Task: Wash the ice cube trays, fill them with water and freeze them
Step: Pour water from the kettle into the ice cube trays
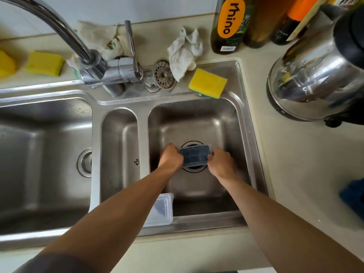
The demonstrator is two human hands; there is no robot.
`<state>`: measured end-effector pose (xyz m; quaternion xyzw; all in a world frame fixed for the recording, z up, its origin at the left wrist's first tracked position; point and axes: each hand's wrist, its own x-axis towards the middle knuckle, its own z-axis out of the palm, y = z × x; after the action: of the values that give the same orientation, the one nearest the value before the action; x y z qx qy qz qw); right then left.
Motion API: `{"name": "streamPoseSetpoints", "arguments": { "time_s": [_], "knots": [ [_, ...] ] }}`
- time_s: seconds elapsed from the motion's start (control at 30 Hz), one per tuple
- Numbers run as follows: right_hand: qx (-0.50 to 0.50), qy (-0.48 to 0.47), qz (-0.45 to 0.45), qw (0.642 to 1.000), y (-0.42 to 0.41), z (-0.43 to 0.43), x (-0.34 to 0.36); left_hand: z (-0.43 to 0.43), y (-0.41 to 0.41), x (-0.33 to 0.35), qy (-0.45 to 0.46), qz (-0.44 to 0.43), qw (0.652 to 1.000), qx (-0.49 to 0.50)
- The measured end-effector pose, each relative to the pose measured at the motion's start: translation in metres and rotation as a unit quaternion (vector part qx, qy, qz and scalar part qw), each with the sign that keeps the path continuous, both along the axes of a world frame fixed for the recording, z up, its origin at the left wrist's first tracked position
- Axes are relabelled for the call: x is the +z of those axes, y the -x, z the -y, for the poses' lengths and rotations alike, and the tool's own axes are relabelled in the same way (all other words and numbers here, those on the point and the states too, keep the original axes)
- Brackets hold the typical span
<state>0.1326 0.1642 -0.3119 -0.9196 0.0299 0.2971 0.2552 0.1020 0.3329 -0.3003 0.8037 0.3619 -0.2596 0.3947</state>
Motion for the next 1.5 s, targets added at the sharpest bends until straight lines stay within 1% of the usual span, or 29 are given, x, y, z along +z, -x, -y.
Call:
{"name": "streamPoseSetpoints", "arguments": {
  "time_s": [0.17, 0.33, 0.53, 0.67, 0.8, 0.9, 1.03, 1.17, 1.23, 1.3, 1.4, 1.5],
  "knots": [
    [-0.001, 0.020, -0.019, 1.000, -0.005, 0.000, -0.004, -0.002, -0.005, -0.008, -0.023, -0.013, 1.000, 0.000],
    [-0.020, 0.011, -0.038, 0.999, -0.005, -0.006, -0.008, -0.004, -0.010, -0.014, -0.015, -0.050, 0.999, -0.012],
    [-0.022, 0.036, -0.085, 0.996, -0.007, -0.005, -0.008, -0.004, -0.017, -0.016, 0.029, -0.083, 0.996, 0.019],
    [-0.069, 0.012, -0.130, 0.989, -0.011, -0.004, -0.006, -0.005, -0.020, -0.017, 0.058, -0.093, 0.993, 0.041],
    [-0.079, -0.001, -0.149, 0.986, -0.016, -0.005, -0.002, -0.008, -0.018, -0.016, 0.078, -0.098, 0.989, 0.078],
    [-0.084, -0.007, -0.137, 0.987, -0.011, -0.006, -0.002, -0.009, -0.019, -0.018, 0.057, -0.084, 0.994, 0.045],
    [-0.097, -0.019, -0.131, 0.986, -0.008, -0.009, 0.001, -0.009, -0.015, -0.016, 0.042, -0.070, 0.996, 0.036],
    [-0.087, -0.021, -0.138, 0.986, 0.001, -0.004, 0.010, -0.004, -0.007, -0.004, -0.001, -0.035, 0.999, -0.034],
    [-0.095, -0.052, -0.139, 0.984, 0.011, -0.002, 0.023, 0.000, -0.005, 0.011, -0.015, -0.004, 0.998, -0.060],
    [-0.108, -0.096, -0.130, 0.981, 0.019, 0.000, 0.041, 0.003, -0.004, 0.029, -0.039, 0.025, 0.998, -0.048],
    [-0.100, -0.137, -0.089, 0.981, 0.019, 0.008, 0.077, 0.007, -0.010, 0.059, -0.062, 0.043, 0.997, 0.006],
    [-0.074, -0.155, -0.060, 0.983, 0.012, 0.019, 0.121, 0.013, -0.018, 0.095, -0.040, 0.070, 0.996, 0.042]
  ]
}}
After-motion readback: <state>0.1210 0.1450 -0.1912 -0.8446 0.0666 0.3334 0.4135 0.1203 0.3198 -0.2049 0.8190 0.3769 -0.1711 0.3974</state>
